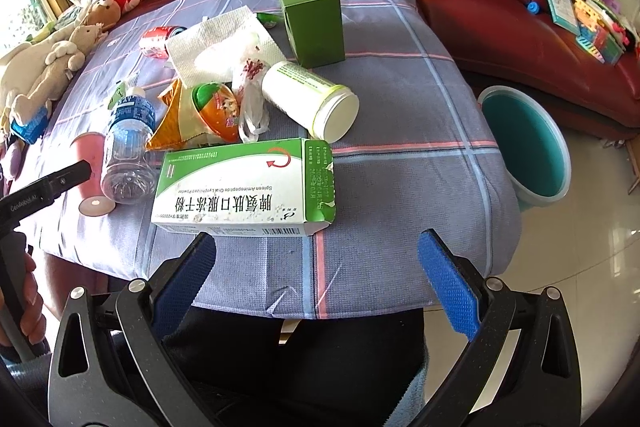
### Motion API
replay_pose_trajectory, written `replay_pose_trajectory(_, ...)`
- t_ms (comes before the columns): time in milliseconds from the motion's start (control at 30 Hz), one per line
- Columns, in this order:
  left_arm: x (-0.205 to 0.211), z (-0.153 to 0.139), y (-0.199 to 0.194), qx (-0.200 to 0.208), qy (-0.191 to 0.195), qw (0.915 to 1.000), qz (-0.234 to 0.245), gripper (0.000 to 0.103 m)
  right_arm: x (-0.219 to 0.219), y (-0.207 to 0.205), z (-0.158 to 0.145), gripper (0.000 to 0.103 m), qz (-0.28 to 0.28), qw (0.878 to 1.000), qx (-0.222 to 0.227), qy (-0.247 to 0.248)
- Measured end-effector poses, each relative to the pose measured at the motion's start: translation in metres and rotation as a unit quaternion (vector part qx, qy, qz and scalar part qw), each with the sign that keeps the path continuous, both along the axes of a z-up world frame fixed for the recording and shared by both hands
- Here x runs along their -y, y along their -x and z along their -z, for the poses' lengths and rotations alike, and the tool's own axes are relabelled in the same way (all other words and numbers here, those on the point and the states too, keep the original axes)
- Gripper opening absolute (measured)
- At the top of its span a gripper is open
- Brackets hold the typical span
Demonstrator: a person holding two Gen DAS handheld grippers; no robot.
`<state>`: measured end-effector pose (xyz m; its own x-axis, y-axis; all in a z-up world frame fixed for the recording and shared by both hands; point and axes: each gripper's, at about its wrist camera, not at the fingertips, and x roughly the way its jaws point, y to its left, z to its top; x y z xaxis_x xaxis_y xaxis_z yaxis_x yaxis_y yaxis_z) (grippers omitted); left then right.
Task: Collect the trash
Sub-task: 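Grasp the pink paper cup with left tool while right tool grasps the Pocari Sweat bottle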
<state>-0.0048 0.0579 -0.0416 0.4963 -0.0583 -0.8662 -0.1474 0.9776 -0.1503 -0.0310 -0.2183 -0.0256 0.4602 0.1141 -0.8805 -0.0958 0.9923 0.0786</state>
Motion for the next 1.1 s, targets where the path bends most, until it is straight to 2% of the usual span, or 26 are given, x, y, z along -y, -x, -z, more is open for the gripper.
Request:
replay_pose_trajectory(233, -0.029, 0.011, 0.005, -0.014, 0.010, 0.9993, -0.032, 0.100, -0.006, -0.004, 0.009, 0.097, -0.010, 1.000, -0.012, 0.001)
replay_pose_trajectory(467, -0.038, 0.028, -0.001, -0.027, 0.018, 0.9986, -0.042, 0.100, -0.028, -0.014, 0.009, 0.097, -0.045, 0.999, -0.017, 0.000)
replay_pose_trajectory(600, -0.041, 0.038, -0.010, -0.025, 0.029, 0.9987, -0.032, 0.092, -0.038, -0.024, 0.005, 0.097, -0.059, 0.998, -0.021, -0.002)
replay_pose_trajectory(667, -0.042, 0.044, -0.012, -0.023, 0.029, 0.9988, -0.031, 0.067, -0.045, -0.032, 0.003, 0.097, -0.066, 0.997, -0.026, -0.010)
replay_pose_trajectory(700, -0.043, 0.047, -0.013, -0.026, 0.028, 0.9988, -0.030, 0.059, -0.049, -0.037, 0.001, 0.097, -0.070, 0.997, -0.031, -0.016)
replay_pose_trajectory(833, -0.051, 0.044, -0.012, -0.005, 0.011, 0.9997, -0.023, 0.059, -0.072, -0.057, -0.006, 0.097, -0.092, 0.994, -0.049, -0.046)
replay_pose_trajectory(900, -0.061, 0.045, -0.014, -0.005, 0.022, 0.9995, -0.021, 0.059, -0.091, -0.066, -0.010, 0.097, -0.111, 0.991, -0.047, -0.054)
replay_pose_trajectory(933, -0.066, 0.045, -0.015, -0.005, 0.028, 0.9994, -0.019, 0.059, -0.104, -0.072, -0.013, 0.095, -0.124, 0.990, -0.046, -0.056)
replay_pose_trajectory(967, -0.072, 0.046, -0.016, -0.005, 0.032, 0.9993, -0.018, 0.059, -0.113, -0.076, -0.013, 0.087, -0.132, 0.988, -0.048, -0.057)
replay_pose_trajectory(1000, -0.077, 0.046, -0.017, -0.003, 0.037, 0.9992, -0.018, 0.059, -0.124, -0.082, -0.012, 0.071, -0.141, 0.987, -0.053, -0.056)
replay_pose_trajectory(1067, -0.088, 0.045, -0.018, 0.001, 0.046, 0.9988, -0.018, 0.059, -0.144, -0.099, -0.007, 0.048, -0.159, 0.982, -0.077, -0.063)
replay_pose_trajectory(1100, -0.093, 0.044, -0.019, 0.004, 0.048, 0.9987, -0.019, 0.059, -0.150, -0.105, -0.004, 0.047, -0.165, 0.980, -0.087, -0.066)
